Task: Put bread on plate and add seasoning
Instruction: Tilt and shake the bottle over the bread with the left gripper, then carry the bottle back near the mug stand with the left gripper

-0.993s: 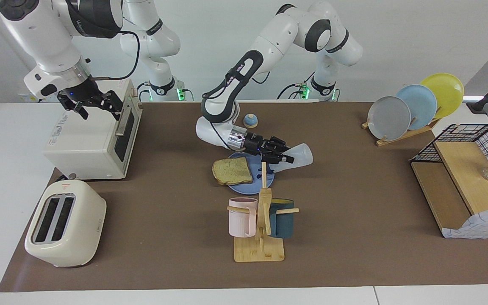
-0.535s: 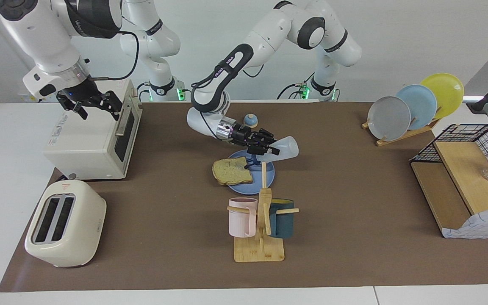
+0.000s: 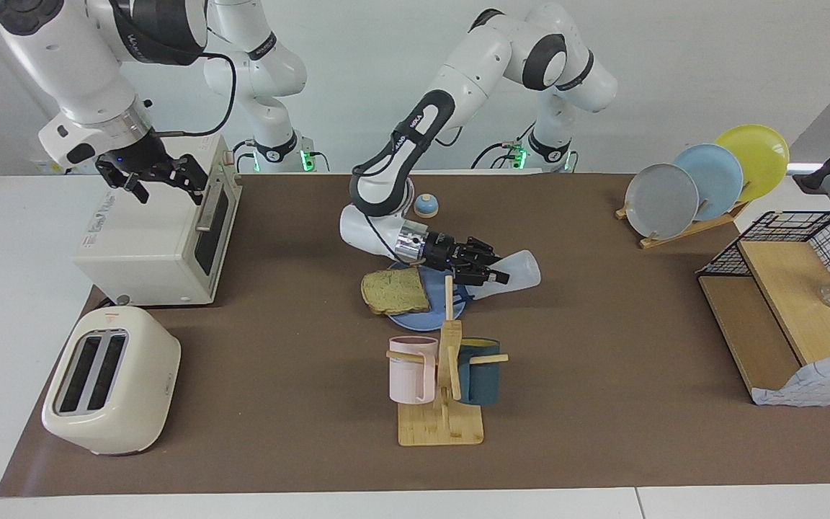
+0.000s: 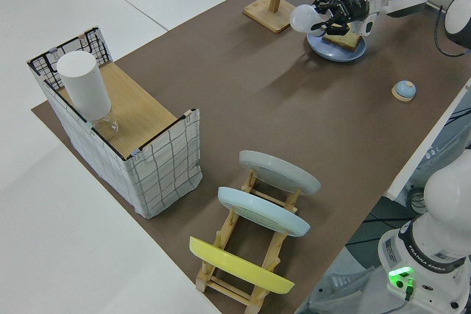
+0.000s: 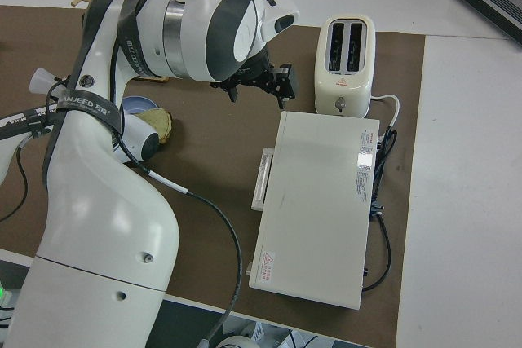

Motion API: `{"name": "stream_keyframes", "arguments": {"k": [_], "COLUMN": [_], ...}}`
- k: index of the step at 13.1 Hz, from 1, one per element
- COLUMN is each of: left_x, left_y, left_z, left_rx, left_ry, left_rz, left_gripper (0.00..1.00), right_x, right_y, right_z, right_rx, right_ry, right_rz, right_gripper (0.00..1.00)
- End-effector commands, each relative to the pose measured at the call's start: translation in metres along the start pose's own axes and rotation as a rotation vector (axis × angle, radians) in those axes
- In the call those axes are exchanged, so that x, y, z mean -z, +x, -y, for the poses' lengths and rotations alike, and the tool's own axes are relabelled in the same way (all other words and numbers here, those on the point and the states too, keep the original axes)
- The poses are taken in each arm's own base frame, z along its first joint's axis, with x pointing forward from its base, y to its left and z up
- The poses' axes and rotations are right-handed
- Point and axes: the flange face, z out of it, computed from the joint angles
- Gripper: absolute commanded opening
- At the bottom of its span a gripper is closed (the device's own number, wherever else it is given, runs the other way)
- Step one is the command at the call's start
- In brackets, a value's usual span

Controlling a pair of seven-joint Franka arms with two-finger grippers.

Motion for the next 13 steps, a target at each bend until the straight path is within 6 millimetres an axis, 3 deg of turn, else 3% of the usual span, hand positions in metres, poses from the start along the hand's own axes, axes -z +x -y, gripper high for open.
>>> {"name": "stream_keyframes", "arguments": {"k": [1, 5, 7, 9, 11, 13], "left_x": [0.000, -0.036, -0.055, -0.095, -0.141, -0.173], "left_y": [-0.007, -0.096, -0.124, -0.164, -0.198, -0.203], "left_z": [0.002, 0.044, 0.057, 0.072, 0.073, 0.069], "left_rx": [0.054, 0.214, 0.325, 0.440, 0.565, 0.712], "left_ry": [-0.026, -0.193, -0.298, -0.447, -0.560, -0.652], "left_rz": [-0.033, -0.284, -0.390, -0.589, -0.773, -0.907], "left_gripper": [0.00, 0.00, 0.00, 0.00, 0.00, 0.00], "right_x": [0.002, 0.002, 0.002, 0.002, 0.002, 0.002], "right_y": [-0.004, -0.004, -0.004, -0.004, -0.004, -0.004], "right_z": [-0.002, -0.002, -0.002, -0.002, -0.002, -0.001], "right_rx": [0.014, 0.014, 0.014, 0.014, 0.014, 0.016], "right_ry": [0.007, 0.007, 0.007, 0.007, 0.007, 0.006], "right_rz": [0.003, 0.003, 0.002, 0.002, 0.002, 0.003], "right_gripper": [1.00, 1.00, 1.00, 1.00, 1.00, 1.00]}}
